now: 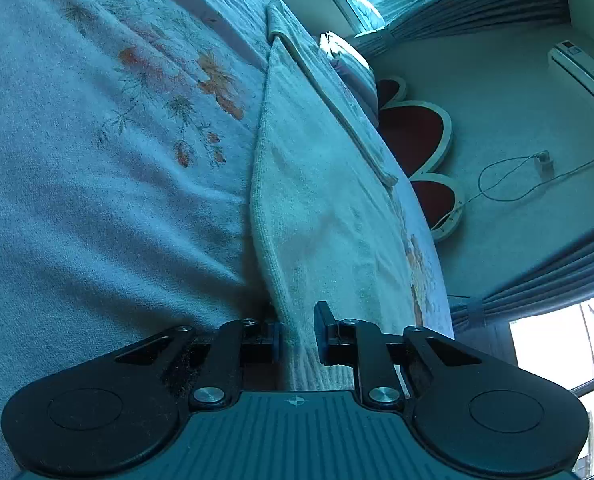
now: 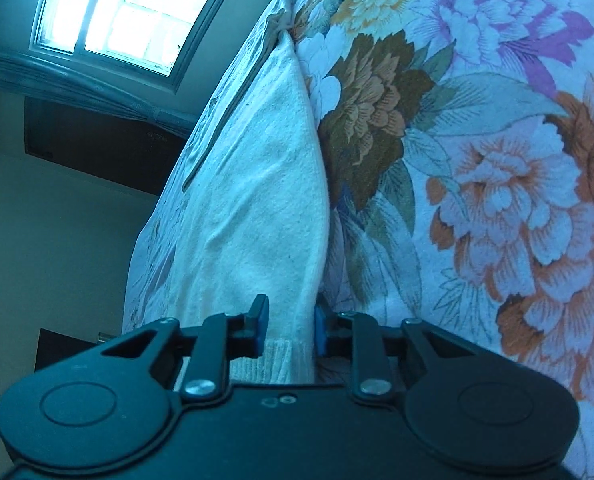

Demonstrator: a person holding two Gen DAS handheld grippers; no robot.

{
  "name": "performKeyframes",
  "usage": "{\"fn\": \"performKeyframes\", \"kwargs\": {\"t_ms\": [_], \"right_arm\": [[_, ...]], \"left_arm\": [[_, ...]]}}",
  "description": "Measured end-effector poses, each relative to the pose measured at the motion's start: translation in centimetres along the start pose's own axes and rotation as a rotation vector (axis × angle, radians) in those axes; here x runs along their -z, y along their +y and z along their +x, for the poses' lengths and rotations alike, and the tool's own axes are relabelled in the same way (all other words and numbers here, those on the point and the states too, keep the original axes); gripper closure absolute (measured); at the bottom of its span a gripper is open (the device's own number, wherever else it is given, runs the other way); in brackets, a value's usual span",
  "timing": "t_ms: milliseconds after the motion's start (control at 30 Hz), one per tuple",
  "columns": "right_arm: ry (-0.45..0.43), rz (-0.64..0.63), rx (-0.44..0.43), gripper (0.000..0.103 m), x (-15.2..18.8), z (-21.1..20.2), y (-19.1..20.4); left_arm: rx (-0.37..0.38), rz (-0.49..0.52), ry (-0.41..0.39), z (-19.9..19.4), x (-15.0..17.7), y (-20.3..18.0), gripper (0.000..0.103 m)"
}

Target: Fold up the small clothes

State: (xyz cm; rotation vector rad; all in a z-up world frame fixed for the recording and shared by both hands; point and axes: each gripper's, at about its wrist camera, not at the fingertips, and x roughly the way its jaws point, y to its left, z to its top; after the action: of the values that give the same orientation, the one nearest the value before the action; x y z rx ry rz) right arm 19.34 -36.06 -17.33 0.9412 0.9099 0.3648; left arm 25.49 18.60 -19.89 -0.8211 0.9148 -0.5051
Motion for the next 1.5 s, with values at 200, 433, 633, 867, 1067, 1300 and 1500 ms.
{"fn": "performKeyframes", "kwargs": {"t_ms": [200,433,633,867,1067,1300,1500], "right_arm": [[0.012,-0.051,0.035,0.098,-0.4,1.0,1.0],[-0.051,-0.078,0.094,0.099,-0.2,-1.0,0.9],[-0.071,-0.088,0.06,0.099,-0.6,-1.4,2.2],[-0.174,-0.204,0.005,0.099,-2.8,-3.4,7.0],[-0.232,-0.316,-0.026,0.099,-9.9,-1.7,11.9],[-0.259,-0.343,-0.047,0.099,-19.7,2.8,14.0],[-0.229,-0.328,-0.042,0.099,-27.7,9.0,12.8]], "left_arm": [[-0.032,0.05,-0.051,-0.7,0.2,-0.6,0.1],[-0.012,0.005,-0.101,-2.6,1.1,1.2,0.101],[0.025,0.008,-0.127,-3.3,0.1,0.3,0.1],[0.116,0.074,-0.233,-4.2,-5.7,-3.7,0.1],[0.127,0.15,-0.284,-2.0,-13.0,-7.5,0.1],[0.102,0.17,-0.31,3.3,-22.1,-9.3,0.1],[0.059,0.136,-0.294,10.7,-29.1,-7.3,0.1]]}}
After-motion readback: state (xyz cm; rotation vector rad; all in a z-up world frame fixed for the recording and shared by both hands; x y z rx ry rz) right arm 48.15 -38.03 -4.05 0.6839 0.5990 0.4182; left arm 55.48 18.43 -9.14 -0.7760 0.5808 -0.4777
